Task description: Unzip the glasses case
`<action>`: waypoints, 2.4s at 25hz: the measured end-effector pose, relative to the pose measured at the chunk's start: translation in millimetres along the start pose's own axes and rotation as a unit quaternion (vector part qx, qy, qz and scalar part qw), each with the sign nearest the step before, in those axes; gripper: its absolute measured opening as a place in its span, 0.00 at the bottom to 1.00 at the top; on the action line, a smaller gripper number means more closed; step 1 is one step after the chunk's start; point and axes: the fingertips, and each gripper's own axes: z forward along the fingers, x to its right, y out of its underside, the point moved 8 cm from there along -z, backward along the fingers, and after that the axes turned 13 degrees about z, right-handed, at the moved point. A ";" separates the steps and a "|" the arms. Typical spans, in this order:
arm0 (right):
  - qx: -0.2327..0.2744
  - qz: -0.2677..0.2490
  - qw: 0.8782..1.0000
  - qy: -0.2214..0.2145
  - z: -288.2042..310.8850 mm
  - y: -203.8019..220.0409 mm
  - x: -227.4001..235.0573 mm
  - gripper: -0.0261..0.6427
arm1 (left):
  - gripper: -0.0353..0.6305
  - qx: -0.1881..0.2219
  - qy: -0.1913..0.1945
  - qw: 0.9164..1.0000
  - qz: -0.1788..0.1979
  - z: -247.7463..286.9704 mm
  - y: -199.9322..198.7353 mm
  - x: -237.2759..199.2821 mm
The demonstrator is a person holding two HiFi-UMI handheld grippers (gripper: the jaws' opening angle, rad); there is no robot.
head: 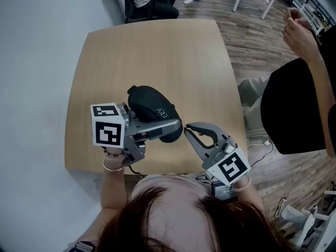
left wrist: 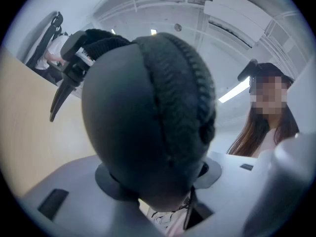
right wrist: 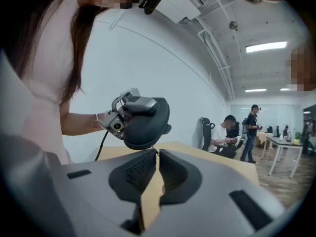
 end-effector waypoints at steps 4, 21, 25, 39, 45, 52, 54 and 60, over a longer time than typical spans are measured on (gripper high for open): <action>-0.003 -0.004 1.000 -0.001 0.9 0.9 0.7 0.08 | 0.43 -0.009 0.002 1.000 0.001 1.4 0.5 -0.4; -0.009 -0.045 0.999 -0.016 0.2 4.1 -6.1 0.08 | 0.43 -0.040 0.052 0.998 -0.021 3.0 7.2 -4.4; -0.010 -0.050 0.999 -0.018 -0.2 3.9 -4.7 0.08 | 0.43 -0.048 0.065 0.996 -0.024 5.8 6.9 -5.5; -0.014 -0.067 0.997 -0.024 3.6 3.2 -5.4 0.08 | 0.43 -0.057 0.076 0.995 -0.023 4.4 6.6 -8.5; -0.031 -0.094 0.995 -0.023 1.9 5.2 -8.2 0.07 | 0.44 -0.051 0.078 0.995 -0.023 4.5 7.5 -10.8; -0.040 -0.104 0.993 -0.023 0.1 5.6 -11.8 0.06 | 0.44 -0.061 0.082 0.994 -0.027 5.0 8.7 -10.1; -0.040 -0.104 0.993 -0.023 0.5 4.8 -12.3 0.06 | 0.44 -0.066 0.084 0.994 -0.026 4.8 7.6 -9.5; -0.043 -0.109 0.993 -0.019 -0.9 2.0 -15.3 0.06 | 0.44 -0.077 0.091 0.993 -0.024 4.7 4.6 -5.7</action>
